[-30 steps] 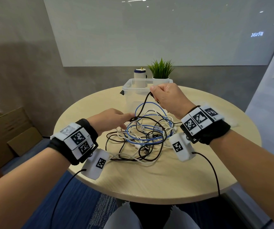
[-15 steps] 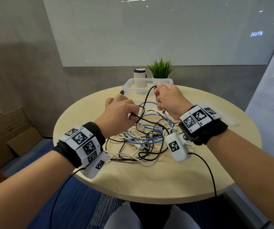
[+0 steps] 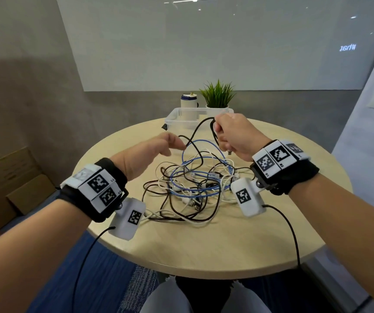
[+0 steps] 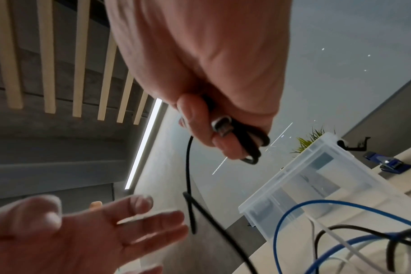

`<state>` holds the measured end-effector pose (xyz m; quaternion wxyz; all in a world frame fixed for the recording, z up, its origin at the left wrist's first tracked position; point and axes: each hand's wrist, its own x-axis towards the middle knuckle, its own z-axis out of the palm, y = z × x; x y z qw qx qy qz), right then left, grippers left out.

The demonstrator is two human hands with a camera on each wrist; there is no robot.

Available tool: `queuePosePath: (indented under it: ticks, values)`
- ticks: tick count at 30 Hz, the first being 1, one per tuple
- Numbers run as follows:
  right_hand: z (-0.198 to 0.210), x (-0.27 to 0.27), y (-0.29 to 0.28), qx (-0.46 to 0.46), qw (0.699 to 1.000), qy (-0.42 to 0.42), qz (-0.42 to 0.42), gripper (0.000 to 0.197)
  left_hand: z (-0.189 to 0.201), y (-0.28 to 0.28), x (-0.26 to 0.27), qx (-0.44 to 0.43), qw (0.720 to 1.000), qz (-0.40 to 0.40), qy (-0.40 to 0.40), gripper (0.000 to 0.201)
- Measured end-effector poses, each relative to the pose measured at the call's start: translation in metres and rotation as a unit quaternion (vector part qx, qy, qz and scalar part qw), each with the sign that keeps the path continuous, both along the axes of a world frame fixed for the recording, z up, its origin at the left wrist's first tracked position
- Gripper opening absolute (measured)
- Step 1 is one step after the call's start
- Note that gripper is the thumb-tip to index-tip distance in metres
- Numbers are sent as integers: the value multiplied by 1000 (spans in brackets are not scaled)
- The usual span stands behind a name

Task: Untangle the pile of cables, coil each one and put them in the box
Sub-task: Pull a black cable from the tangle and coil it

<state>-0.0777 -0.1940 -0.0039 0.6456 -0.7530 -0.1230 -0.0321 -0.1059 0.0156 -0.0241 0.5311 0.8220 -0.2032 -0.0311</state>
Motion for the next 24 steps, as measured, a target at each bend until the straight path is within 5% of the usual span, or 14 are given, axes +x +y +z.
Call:
queuePosePath:
  ticks: [3,8,12,18,24]
  values:
    - [-2,-1,4,-20,1000,-8,11,29,3,-4,0,15,997,65,-26,26]
    - [-1,-11,12,6,996,0,89,33,-8,-17,4,90,968,218,-89,41]
    - [1,-16,13,7,994,8,112,36,-14,-16,9,71,962,238,-113,18]
    - [4,-20,8,-36,996,29,74,39,-11,-15,8,-40,967,236,-84,12]
    - [5,-21,8,57,989,39,129,46,-16,-10,11,147,962,206,-102,18]
